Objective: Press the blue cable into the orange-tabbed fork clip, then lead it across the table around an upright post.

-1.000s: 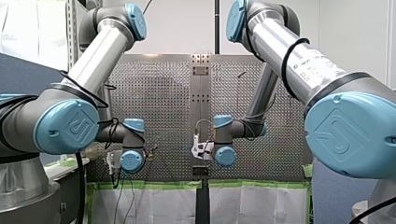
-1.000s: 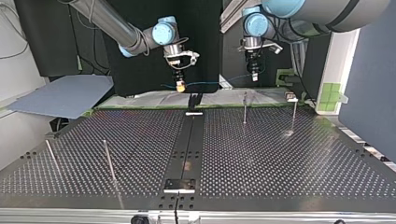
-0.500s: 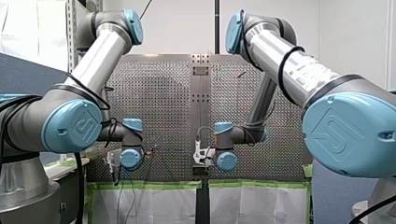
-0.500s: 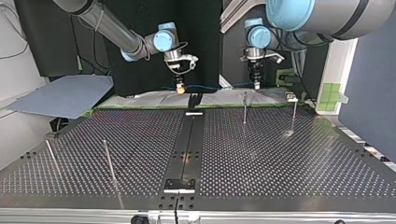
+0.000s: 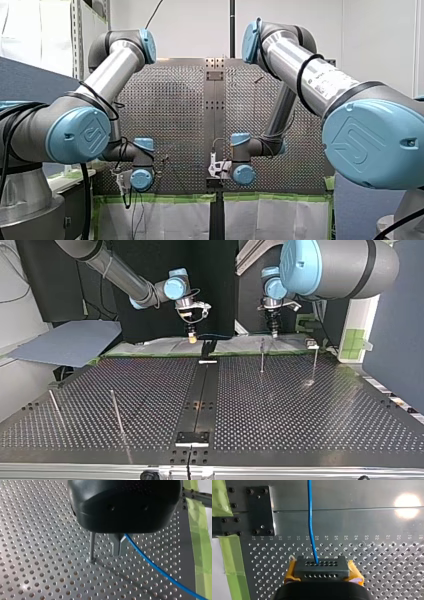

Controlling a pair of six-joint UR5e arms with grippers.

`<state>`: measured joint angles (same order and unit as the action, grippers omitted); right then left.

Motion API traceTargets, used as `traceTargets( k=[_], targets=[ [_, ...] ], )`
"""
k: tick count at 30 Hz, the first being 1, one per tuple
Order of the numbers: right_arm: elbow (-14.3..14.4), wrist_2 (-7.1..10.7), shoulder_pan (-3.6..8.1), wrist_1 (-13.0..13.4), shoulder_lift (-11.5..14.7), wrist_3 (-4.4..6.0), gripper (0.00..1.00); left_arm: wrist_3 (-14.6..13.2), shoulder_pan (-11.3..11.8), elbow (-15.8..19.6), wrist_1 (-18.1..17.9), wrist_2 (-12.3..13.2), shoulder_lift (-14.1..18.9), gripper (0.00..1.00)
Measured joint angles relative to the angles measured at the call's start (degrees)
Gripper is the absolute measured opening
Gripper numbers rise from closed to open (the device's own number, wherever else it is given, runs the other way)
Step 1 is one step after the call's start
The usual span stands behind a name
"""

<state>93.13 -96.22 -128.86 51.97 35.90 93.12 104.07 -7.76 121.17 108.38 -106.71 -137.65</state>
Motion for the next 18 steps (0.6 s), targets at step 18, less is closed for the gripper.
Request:
traceTargets(
  k=[18],
  targets=[
    [-1.7,0.31,0.36,-0.6,-0.2,-0.38,0.0,0.8,1.5,-3.9,2.2,0.7,-0.3,0.0]
  ],
)
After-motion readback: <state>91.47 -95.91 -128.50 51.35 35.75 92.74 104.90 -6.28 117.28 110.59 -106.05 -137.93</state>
